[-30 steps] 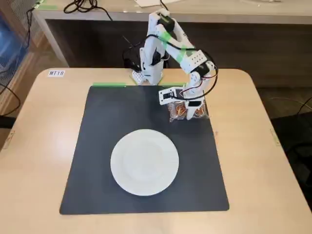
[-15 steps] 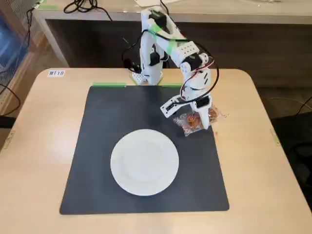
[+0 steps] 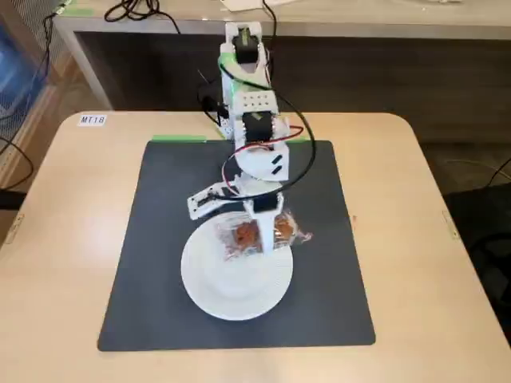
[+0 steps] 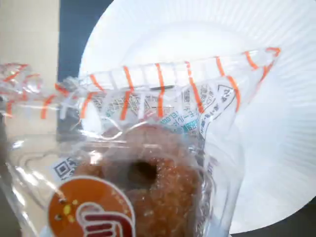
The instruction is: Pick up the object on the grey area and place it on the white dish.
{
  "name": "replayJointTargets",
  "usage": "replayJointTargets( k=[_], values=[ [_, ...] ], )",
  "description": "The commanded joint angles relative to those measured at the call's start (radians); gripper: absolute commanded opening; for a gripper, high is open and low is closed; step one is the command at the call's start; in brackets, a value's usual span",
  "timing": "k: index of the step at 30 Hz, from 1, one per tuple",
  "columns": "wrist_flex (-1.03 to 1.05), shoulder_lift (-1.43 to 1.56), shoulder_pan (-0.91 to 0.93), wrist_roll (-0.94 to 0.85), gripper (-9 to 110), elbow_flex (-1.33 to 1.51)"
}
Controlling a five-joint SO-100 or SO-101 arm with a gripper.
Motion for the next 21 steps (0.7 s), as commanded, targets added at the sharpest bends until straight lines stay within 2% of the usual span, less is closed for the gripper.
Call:
replayJointTargets(
  k=[1,4,7,15,21],
  values=[
    [0.144,-0.132,0.020,0.005,26,-0.261],
    [0.321,-0.347,0.023,0.037,25,-0.541],
    [0.520,-0.618,0.025,0.072,26,-0.954],
    [0.523,-0.632,0.015,0.147,32,-0.919],
    [0.523,-0.449,0.026,0.224,42,-0.692]
  ],
)
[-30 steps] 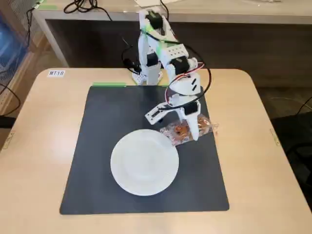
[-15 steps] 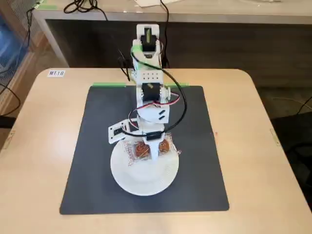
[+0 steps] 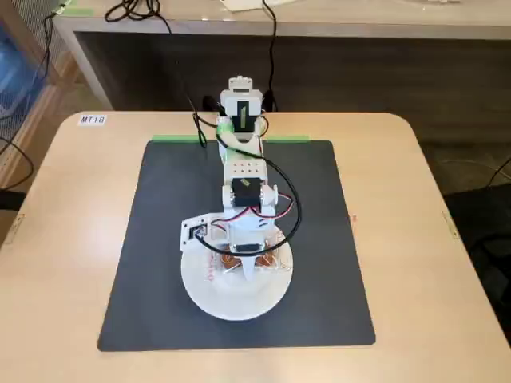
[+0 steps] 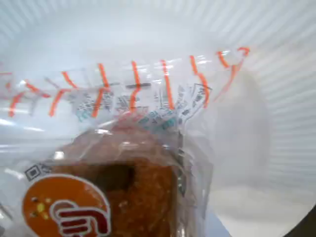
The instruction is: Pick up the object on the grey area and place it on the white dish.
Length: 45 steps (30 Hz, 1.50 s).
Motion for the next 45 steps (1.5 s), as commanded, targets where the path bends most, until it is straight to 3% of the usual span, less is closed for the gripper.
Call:
replayJointTargets(
  k=[1,7,11,12,14,16,18,20,25,34,39,45],
  values=[
    [0.011,0.198,0.009,0.046,44,0.130],
    [0.009,0.514,0.020,0.098,52,0.414],
    [0.005,0.792,0.021,0.112,50,0.569],
    [-0.003,0.887,0.023,0.107,46,0.620],
    [-0.071,1.135,0.025,0.064,19,0.762],
    [-0.245,1.471,0.014,0.026,3,1.015],
    [-0.436,1.792,0.014,0.008,0,1.285],
    [-0.500,1.982,0.034,0.000,0,1.447],
    [-0.518,2.098,0.009,-0.057,0,1.615],
    [-0.764,2.437,0.000,-0.089,0,2.164],
    [-0.739,2.680,0.018,-0.095,0,2.425],
    [-0.726,2.692,0.011,-0.141,0,2.554]
  ],
)
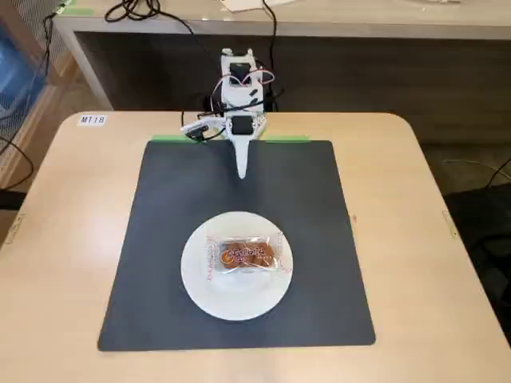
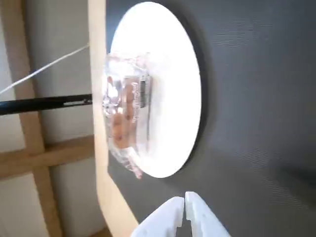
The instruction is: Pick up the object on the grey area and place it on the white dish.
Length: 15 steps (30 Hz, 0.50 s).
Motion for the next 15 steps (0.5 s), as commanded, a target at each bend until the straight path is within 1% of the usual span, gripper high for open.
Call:
replayJointTargets(
  k=[1,9,15],
  values=[
    [-0.002,0.029,0.000,-0.023,0,0.046],
    [-0.051,0.029,-0.003,-0.040,0,0.158],
    [-0.060,0.029,-0.011,-0.044,0,0.163]
  ],
)
